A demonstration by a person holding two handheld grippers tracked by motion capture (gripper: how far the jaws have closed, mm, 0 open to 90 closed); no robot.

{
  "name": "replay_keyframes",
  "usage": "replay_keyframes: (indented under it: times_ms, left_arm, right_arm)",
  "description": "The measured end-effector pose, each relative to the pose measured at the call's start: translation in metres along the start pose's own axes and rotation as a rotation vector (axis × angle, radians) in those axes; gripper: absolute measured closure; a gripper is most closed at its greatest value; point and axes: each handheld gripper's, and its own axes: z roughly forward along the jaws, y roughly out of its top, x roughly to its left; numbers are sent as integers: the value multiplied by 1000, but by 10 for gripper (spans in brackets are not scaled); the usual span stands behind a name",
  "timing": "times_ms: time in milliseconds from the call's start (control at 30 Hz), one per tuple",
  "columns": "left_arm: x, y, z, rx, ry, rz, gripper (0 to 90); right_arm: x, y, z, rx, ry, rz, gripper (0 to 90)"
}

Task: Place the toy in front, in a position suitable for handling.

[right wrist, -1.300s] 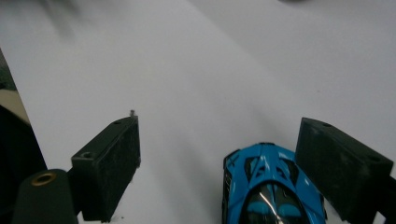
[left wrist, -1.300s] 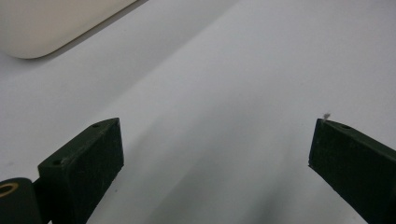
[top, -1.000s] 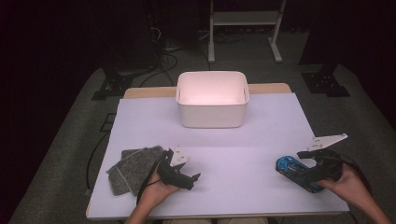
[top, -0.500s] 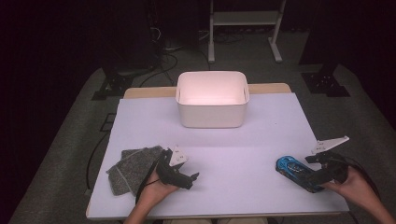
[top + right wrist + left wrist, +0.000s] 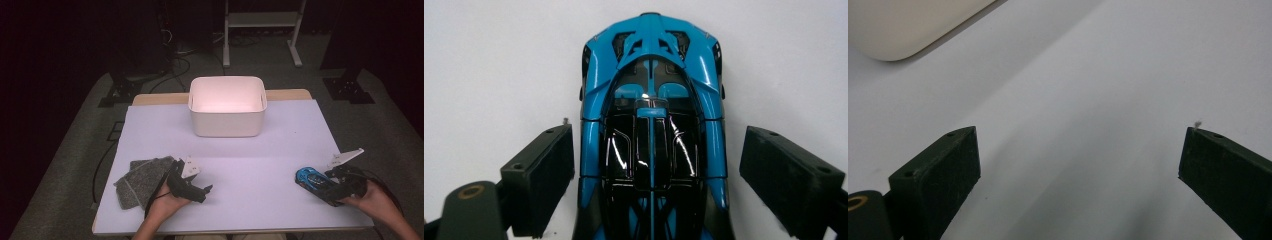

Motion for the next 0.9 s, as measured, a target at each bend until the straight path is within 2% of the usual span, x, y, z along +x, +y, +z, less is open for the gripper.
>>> replay_keyframes:
  times_ms: [267, 433, 567, 667, 900]
  left_arm:
    - [0, 0, 0, 11, 8, 14, 26]
    - [1, -1, 0, 11, 10, 13, 26]
    - [1, -1, 0, 13, 12, 15, 26]
    - [0, 0, -1, 7, 15, 19, 26]
    - [2, -2, -2, 9, 27, 24, 26]
  right_arm:
    - [0, 5, 10, 56, 0, -20, 137]
    - [4, 9, 13, 104, -29, -70, 145]
    - [5, 14, 14, 143, -35, -67, 165]
    - [7, 19, 13, 171, -28, -86, 241]
    - [8, 23, 13, 200, -32, -85, 247]
